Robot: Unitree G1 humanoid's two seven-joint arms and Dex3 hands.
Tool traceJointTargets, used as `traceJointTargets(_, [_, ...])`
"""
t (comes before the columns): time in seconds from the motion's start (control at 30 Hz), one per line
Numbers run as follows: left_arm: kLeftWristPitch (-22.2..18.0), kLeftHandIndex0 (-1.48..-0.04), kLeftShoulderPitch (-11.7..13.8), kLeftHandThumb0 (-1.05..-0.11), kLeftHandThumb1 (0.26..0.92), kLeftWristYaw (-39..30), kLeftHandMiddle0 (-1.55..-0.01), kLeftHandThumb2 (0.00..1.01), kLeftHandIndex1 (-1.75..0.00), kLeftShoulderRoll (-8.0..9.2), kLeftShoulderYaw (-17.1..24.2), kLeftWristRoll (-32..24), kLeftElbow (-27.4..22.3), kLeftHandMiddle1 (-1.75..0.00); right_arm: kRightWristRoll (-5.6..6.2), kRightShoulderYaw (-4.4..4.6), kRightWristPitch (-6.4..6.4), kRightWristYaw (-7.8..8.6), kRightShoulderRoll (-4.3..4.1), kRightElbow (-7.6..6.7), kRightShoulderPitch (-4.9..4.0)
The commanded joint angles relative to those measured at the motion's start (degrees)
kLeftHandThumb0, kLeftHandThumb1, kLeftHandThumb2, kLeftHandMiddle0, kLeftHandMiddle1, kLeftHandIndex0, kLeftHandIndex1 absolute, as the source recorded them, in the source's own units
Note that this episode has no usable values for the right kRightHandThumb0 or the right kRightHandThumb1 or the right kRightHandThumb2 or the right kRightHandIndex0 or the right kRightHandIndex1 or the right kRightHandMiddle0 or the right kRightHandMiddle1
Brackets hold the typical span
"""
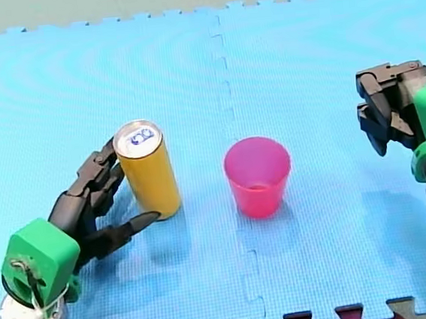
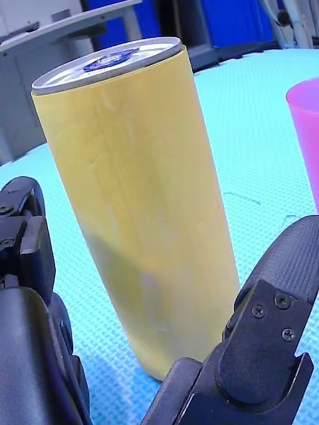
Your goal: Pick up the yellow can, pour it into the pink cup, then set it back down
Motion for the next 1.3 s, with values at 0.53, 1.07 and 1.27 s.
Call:
traceJointTargets(0.53, [1.78,-0.24,-0.05,-0.921,0.76,0.29,-0.27,0.0,0.0,0.19,0.05,-1.41,-0.98,-0.01,0.2,0.15,-0.46,0.76,-0.67,-0.3,0.42])
traceJointTargets(1.07, [1.69,-0.24,-4.28,-0.91,0.757,1.86,-0.28,0.0,0.0,-2.08,0.65,-1.96,1.63,-0.01,0.36,0.2,-0.76,1.23,-0.68,-0.29,0.6])
traceJointTargets(1.27, [2.04,-0.25,-5.06,-0.913,0.745,2.03,-0.29,0.0,-0.01,-3.22,1.04,-2.65,1.78,-0.01,0.5,0.17,-1.18,1.39,-0.56,-0.38,0.89])
